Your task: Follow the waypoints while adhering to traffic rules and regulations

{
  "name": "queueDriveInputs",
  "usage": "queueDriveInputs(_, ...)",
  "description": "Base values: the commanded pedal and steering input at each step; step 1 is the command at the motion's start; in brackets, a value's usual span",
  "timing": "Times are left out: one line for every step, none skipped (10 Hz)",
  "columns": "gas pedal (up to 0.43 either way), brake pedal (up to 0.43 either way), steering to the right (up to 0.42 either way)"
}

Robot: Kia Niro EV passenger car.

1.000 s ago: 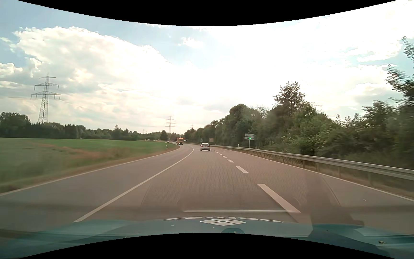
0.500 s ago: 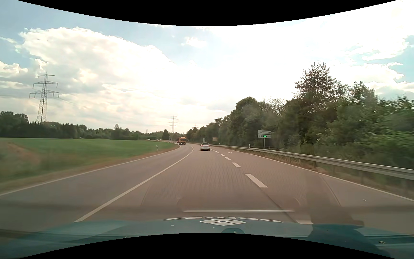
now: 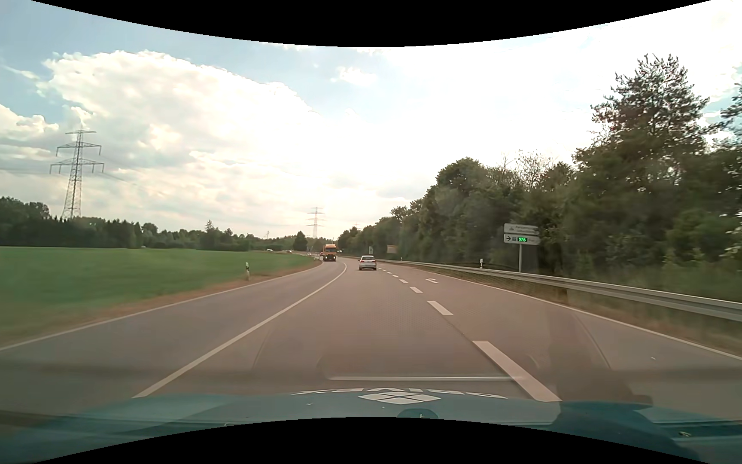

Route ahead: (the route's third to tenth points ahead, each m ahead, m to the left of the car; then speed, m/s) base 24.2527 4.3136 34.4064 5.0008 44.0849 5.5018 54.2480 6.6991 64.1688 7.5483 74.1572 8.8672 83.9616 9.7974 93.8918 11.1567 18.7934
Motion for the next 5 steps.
queueDriveInputs(0.177, 0.000, -0.008)
queueDriveInputs(0.177, 0.000, -0.008)
queueDriveInputs(0.177, 0.000, -0.008)
queueDriveInputs(0.177, 0.000, -0.008)
queueDriveInputs(0.177, 0.000, -0.008)
